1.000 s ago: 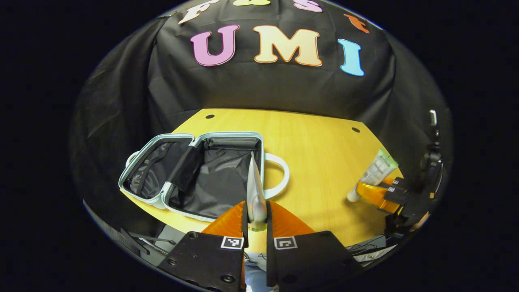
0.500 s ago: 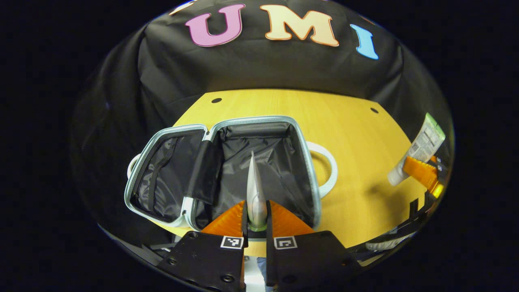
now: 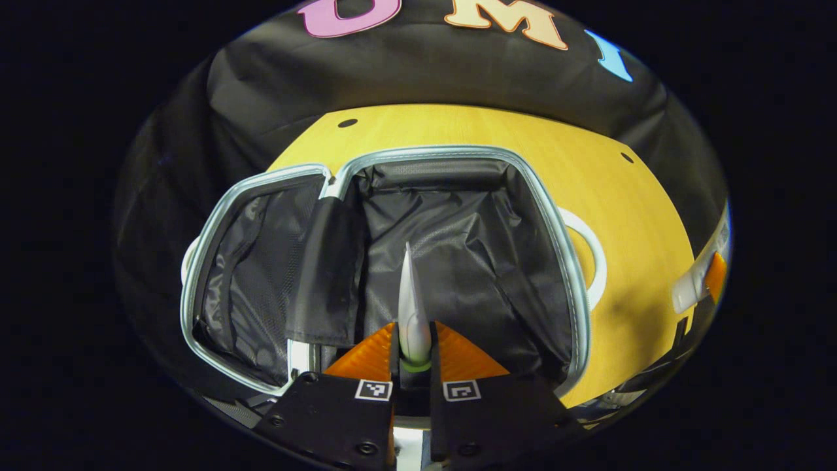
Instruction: First open the suitcase, pack the skin care products into it, and then close the suitcase.
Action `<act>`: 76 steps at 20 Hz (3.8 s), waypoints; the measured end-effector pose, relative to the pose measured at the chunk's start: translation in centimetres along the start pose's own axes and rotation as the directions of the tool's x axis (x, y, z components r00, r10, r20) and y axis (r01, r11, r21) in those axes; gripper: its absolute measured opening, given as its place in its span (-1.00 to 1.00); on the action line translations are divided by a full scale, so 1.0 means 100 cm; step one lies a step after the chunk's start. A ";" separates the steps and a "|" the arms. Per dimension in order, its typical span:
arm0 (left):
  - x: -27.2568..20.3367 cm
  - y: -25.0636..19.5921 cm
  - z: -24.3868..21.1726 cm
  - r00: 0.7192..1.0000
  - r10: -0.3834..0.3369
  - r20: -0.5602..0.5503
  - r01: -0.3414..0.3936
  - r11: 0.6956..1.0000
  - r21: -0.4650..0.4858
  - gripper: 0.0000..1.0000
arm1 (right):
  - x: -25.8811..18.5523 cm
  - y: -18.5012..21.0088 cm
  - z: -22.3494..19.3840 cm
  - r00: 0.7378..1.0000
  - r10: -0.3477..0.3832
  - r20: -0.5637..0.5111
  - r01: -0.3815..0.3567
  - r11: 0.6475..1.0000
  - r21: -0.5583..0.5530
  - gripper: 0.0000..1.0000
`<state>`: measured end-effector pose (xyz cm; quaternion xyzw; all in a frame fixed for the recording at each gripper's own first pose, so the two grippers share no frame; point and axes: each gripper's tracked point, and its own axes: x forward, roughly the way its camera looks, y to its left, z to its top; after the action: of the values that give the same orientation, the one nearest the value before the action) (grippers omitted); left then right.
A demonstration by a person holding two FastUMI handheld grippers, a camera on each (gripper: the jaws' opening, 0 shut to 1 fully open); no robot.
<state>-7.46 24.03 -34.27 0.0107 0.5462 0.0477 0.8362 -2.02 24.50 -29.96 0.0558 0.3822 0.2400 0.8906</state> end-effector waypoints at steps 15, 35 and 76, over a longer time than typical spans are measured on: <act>-0.027 0.061 0.071 0.946 -0.171 0.277 0.168 0.985 0.035 0.60 | 0.112 0.110 -0.065 0.954 0.009 -0.298 0.013 0.997 0.071 -0.59; -0.004 0.388 0.046 0.955 0.233 0.185 -0.145 0.907 -0.395 0.90 | 0.118 0.125 -0.011 0.989 0.011 -0.150 0.014 0.987 0.161 0.96; -0.179 0.154 0.173 0.905 -0.006 0.425 0.027 0.999 -0.044 -0.94 | -0.013 -0.029 0.016 0.999 -0.030 0.038 0.022 0.982 0.188 0.96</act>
<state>0.16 38.28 -9.94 -0.0042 0.3500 0.0503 0.9354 -0.57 21.53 -28.85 0.1395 0.3857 0.1901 0.8920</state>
